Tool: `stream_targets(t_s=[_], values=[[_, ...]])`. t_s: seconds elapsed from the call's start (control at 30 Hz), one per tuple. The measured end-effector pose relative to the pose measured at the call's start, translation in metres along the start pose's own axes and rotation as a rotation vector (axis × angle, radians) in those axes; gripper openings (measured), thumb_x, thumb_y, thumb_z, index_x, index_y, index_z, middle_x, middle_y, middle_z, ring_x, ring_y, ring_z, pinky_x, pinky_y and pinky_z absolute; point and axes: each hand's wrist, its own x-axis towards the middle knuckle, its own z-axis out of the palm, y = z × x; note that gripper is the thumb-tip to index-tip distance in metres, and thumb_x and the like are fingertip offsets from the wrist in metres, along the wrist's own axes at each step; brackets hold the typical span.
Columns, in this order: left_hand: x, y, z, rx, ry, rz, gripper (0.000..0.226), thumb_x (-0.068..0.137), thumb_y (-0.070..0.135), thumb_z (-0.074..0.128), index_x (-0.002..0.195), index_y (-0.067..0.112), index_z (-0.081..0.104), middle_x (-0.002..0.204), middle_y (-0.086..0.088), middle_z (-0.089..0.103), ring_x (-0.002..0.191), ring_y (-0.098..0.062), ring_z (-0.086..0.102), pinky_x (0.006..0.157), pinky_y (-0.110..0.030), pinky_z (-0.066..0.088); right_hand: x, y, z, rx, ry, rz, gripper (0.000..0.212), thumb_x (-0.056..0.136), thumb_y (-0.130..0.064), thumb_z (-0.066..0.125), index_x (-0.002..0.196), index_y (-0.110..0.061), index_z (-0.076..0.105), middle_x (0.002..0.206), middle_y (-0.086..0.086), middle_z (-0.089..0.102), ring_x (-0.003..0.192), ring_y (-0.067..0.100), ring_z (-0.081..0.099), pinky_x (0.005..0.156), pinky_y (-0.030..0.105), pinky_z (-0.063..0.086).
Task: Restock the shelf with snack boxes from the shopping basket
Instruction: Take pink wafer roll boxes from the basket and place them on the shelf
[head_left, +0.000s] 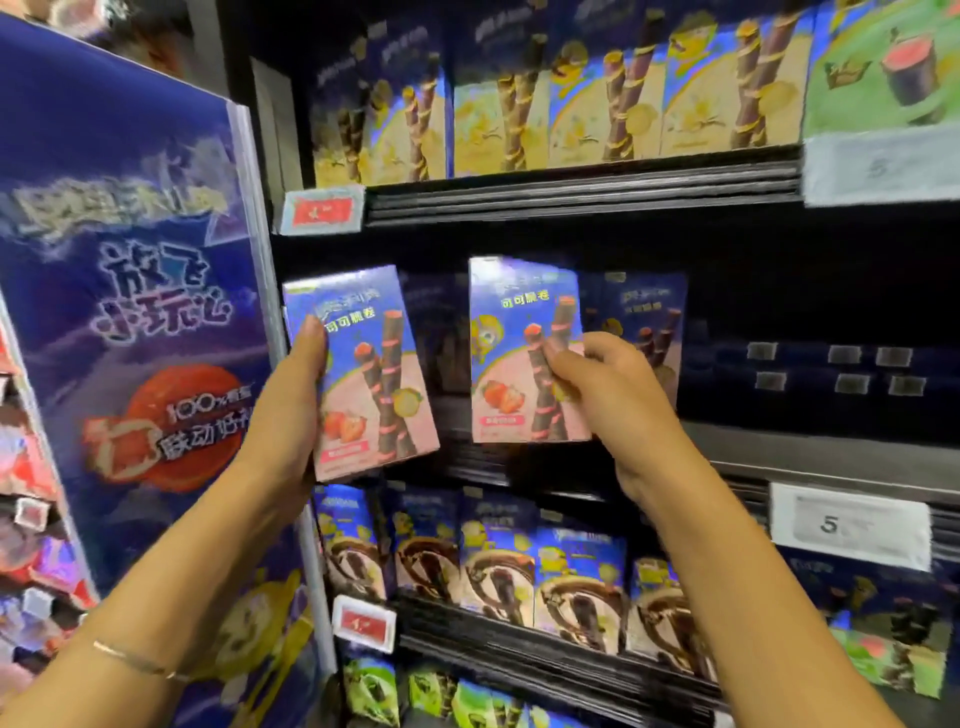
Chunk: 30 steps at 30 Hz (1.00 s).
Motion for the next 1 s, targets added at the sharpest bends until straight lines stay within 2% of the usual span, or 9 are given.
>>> stream_targets(t_s=[0.07, 0.17, 0.23, 0.33, 0.4, 0.53, 0.7, 0.83, 1.0], values=[[0.004, -0.001, -0.01, 0.034, -0.015, 0.047, 0.05, 0.105, 0.056, 0.042, 0.101, 0.033, 0.086, 0.104, 0.001, 0.082, 0.081, -0.017, 0.08, 0.065, -0.032, 0.064, 0.017, 0.003, 0.007, -0.058, 0.046, -0.022, 0.019, 0.093, -0.032, 0.067, 0.09, -0.016, 0.058, 0.075, -0.007, 0.072, 0.069, 0.012, 0.069, 0.067, 0.045, 0.059], [0.009, 0.001, -0.018, 0.082, -0.023, 0.086, 0.046, 0.098, 0.063, 0.049, 0.104, 0.034, 0.084, 0.112, -0.002, 0.081, 0.087, -0.019, 0.08, 0.072, -0.035, 0.065, 0.044, 0.006, 0.024, -0.185, 0.084, 0.003, 0.026, 0.089, -0.032, 0.068, 0.102, -0.011, 0.06, 0.095, 0.006, 0.075, 0.088, 0.025, 0.073, 0.082, 0.051, 0.06], [0.013, 0.002, -0.02, 0.106, -0.042, 0.097, 0.047, 0.097, 0.067, 0.051, 0.104, 0.034, 0.084, 0.115, -0.006, 0.08, 0.091, -0.026, 0.078, 0.084, -0.048, 0.064, 0.059, 0.008, 0.037, -0.275, 0.083, 0.023, 0.033, 0.089, -0.033, 0.067, 0.105, -0.004, 0.063, 0.097, 0.013, 0.073, 0.09, 0.03, 0.072, 0.08, 0.048, 0.06], [0.019, 0.008, -0.016, 0.087, -0.051, 0.105, 0.05, 0.094, 0.065, 0.049, 0.107, 0.029, 0.082, 0.122, -0.013, 0.077, 0.109, -0.043, 0.07, 0.104, -0.071, 0.049, 0.074, 0.01, 0.059, -0.367, 0.094, 0.019, 0.033, 0.091, -0.031, 0.069, 0.104, -0.001, 0.066, 0.093, 0.012, 0.073, 0.083, 0.024, 0.07, 0.063, 0.032, 0.054], [0.023, 0.012, -0.015, 0.069, -0.05, 0.104, 0.052, 0.093, 0.065, 0.05, 0.11, 0.027, 0.081, 0.125, -0.015, 0.075, 0.114, -0.047, 0.066, 0.107, -0.078, 0.041, 0.082, 0.01, 0.071, -0.443, 0.113, 0.023, 0.032, 0.091, -0.035, 0.069, 0.1, -0.004, 0.068, 0.093, 0.012, 0.071, 0.087, 0.027, 0.068, 0.069, 0.036, 0.052], [0.03, 0.013, -0.019, 0.068, -0.06, 0.089, 0.058, 0.092, 0.066, 0.051, 0.119, 0.021, 0.077, 0.126, -0.019, 0.074, 0.114, -0.05, 0.066, 0.105, -0.079, 0.042, 0.092, 0.008, 0.09, -0.548, 0.147, 0.029, 0.029, 0.092, -0.035, 0.066, 0.087, -0.007, 0.062, 0.077, 0.003, 0.059, 0.069, 0.021, 0.053, 0.052, 0.03, 0.033], [0.032, 0.012, -0.022, 0.092, -0.088, 0.086, 0.061, 0.095, 0.067, 0.047, 0.125, 0.02, 0.073, 0.125, -0.021, 0.074, 0.107, -0.047, 0.066, 0.102, -0.078, 0.045, 0.095, 0.015, 0.108, -0.733, 0.099, 0.045, 0.039, 0.09, -0.044, 0.067, 0.106, -0.008, 0.068, 0.096, 0.011, 0.062, 0.089, 0.031, 0.057, 0.073, 0.034, 0.047], [0.03, 0.008, -0.025, 0.076, -0.096, 0.08, 0.057, 0.095, 0.067, 0.048, 0.119, 0.024, 0.075, 0.124, -0.017, 0.076, 0.113, -0.048, 0.068, 0.104, -0.074, 0.047, 0.087, 0.028, 0.115, -0.836, 0.116, 0.074, 0.04, 0.089, -0.051, 0.068, 0.085, -0.013, 0.056, 0.077, 0.002, 0.047, 0.077, 0.029, 0.049, 0.064, 0.032, 0.037], [0.028, 0.006, -0.025, 0.075, -0.091, 0.051, 0.074, 0.09, 0.066, 0.048, 0.137, 0.011, 0.064, 0.127, -0.018, 0.074, 0.121, -0.053, 0.064, 0.105, -0.072, 0.048, 0.086, 0.024, 0.122, -0.886, 0.112, -0.006, 0.047, 0.09, -0.044, 0.069, 0.068, -0.02, 0.035, 0.092, 0.013, 0.06, 0.08, 0.033, 0.056, 0.063, 0.035, 0.038]])
